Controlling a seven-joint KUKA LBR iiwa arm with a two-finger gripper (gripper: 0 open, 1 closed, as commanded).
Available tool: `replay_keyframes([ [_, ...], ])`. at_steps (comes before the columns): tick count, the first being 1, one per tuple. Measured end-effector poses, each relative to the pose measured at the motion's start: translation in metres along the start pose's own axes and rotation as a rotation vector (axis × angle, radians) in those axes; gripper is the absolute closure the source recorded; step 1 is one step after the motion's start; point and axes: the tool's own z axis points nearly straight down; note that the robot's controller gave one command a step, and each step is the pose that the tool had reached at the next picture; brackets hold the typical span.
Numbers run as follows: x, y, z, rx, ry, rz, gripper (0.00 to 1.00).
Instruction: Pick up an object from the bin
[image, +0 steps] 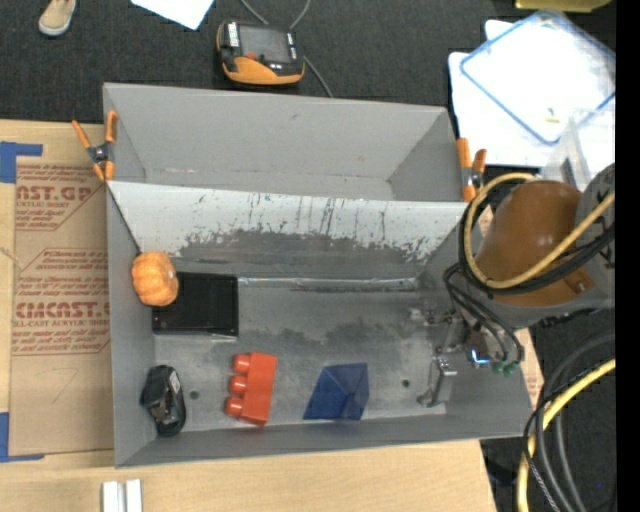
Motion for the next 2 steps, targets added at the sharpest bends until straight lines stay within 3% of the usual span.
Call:
replay_keyframes([
  [1, -0.002, 0.000, -0.004, 0.001, -0.008, -0.002, 0.00],
  [2, -0.003, 0.074, 0.085, 0.004, -0.024, -0.501, 0.00],
])
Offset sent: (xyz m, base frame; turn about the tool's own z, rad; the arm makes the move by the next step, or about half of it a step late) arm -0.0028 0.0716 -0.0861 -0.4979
